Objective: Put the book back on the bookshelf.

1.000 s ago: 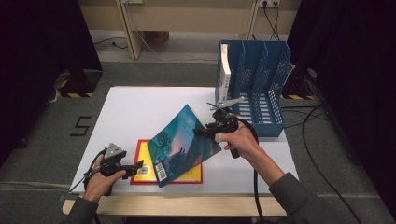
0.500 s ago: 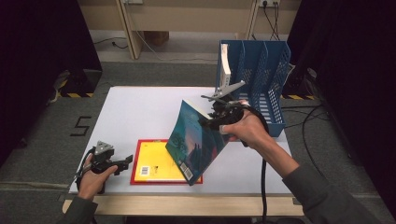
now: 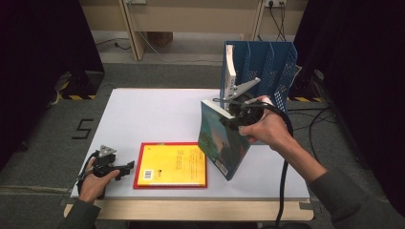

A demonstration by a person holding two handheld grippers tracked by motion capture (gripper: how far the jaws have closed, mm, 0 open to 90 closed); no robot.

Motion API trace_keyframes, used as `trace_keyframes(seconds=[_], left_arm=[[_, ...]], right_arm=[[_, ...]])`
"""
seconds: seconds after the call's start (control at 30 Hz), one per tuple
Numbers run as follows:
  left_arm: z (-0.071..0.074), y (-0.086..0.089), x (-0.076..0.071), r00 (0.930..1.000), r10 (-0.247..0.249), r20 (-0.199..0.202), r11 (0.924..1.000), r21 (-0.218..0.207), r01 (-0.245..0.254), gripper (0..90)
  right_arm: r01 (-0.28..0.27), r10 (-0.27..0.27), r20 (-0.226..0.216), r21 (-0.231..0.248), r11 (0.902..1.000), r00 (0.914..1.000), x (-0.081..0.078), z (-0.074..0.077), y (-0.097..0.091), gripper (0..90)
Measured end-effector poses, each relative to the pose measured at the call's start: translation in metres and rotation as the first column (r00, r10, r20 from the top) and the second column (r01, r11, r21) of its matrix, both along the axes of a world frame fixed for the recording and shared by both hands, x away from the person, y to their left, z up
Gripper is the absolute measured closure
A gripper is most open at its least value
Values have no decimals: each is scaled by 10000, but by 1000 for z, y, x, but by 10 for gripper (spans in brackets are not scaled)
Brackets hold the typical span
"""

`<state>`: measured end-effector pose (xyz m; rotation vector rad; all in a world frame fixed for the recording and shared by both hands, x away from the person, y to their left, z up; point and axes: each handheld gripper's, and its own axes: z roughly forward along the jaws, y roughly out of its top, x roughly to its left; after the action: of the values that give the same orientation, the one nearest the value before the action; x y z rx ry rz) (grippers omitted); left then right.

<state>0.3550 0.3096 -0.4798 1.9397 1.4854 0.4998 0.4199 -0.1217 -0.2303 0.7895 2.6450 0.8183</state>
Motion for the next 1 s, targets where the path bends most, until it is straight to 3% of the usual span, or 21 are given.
trace_keyframes(seconds=[0.2,0.33,0.5,0.73,1.0], left_arm=[[-1,-1,0,9999,-100,18,9998,150,100,138],[-1,-2,0,9999,-88,73,9998,168,87,132],[-2,-2,0,9999,-74,85,9998,169,72,131],[-2,-2,0,9999,-52,104,9998,171,50,131],[-2,-2,0,9999,-69,83,9998,182,67,129]], right_arm=[[444,-440,134,-374,9983,9989,2,-7,-18,736],[444,-456,-177,-630,9970,9988,-1,-19,-23,735],[399,-410,-392,-297,9988,9984,-2,-21,-30,732],[761,-760,-787,-21,9971,9940,1,-23,-35,718],[1004,-1020,-1199,-197,9948,9875,6,-23,-33,700]])
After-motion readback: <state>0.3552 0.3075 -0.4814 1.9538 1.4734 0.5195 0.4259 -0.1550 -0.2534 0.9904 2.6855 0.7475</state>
